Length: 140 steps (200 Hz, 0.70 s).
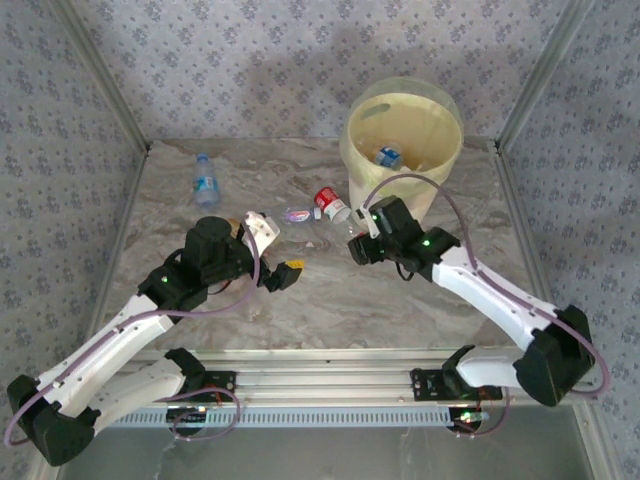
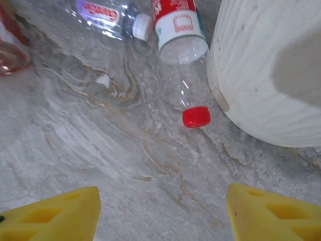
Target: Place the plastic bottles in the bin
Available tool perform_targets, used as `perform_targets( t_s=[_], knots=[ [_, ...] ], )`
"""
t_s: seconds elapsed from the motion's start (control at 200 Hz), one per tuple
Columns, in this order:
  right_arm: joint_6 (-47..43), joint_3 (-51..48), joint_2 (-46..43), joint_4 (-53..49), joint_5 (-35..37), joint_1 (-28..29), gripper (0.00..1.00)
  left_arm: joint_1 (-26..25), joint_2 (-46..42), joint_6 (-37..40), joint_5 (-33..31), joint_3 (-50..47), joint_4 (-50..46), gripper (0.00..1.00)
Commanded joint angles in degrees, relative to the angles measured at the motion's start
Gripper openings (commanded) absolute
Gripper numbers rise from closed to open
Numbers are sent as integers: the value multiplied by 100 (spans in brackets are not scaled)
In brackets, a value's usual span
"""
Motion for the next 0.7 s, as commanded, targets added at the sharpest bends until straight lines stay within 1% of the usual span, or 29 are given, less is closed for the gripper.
perform_targets(
  t_s=[0.0, 0.08, 0.28, 0.525, 0.695],
  knots=[
    [120, -71, 418, 344, 304, 23, 68, -49, 12, 52, 150, 228, -34, 100],
    [69, 3, 802, 418, 421, 28, 66, -45, 10, 45, 154, 227, -30, 100],
    [-147, 82, 1545, 782, 1025, 70, 60, -49, 2, 48, 149, 236, -34, 100],
    [-507, 544, 2479, 766, 1464, 87, 59, -42, -2, 43, 159, 240, -43, 99],
    [-669, 810, 2899, 767, 1733, 87, 59, -49, -15, 63, 130, 245, -58, 100]
  ],
)
